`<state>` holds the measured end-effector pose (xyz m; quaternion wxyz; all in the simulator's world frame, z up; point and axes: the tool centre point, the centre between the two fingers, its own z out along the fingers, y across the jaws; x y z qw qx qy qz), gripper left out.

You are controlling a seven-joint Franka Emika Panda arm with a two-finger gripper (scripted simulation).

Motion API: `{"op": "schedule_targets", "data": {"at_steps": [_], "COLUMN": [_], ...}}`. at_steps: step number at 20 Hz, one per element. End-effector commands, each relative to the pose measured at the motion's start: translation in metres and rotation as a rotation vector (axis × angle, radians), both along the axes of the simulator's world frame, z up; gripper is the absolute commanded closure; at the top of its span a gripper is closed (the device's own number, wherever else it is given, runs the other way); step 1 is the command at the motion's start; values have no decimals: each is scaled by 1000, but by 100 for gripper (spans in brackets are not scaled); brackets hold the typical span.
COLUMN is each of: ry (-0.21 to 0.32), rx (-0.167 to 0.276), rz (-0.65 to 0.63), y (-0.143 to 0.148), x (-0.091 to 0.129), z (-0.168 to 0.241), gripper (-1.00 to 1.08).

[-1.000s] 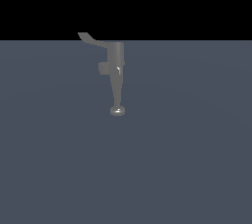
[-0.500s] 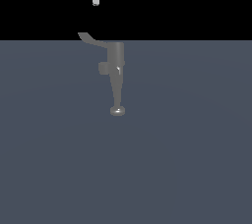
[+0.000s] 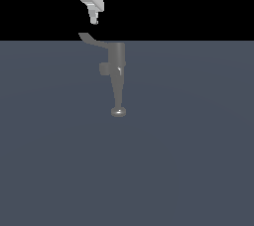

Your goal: Turn on the faucet by rotating a designated handle.

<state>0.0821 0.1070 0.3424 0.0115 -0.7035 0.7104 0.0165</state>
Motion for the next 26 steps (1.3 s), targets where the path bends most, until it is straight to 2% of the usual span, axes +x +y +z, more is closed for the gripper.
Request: {"op": "schedule_targets", "data": {"at_steps": [1, 8, 15, 21, 26], "ry": [0, -1, -3, -2, -2], "rx": [-10, -30, -40, -40, -40], "rz": [-54, -155, -199, -201, -201], "y": [5, 16, 21, 22, 24], "x": [9, 24, 30, 30, 19], "z": [-11, -33, -43, -43, -43], "gripper": [108, 108, 108, 108, 108]}}
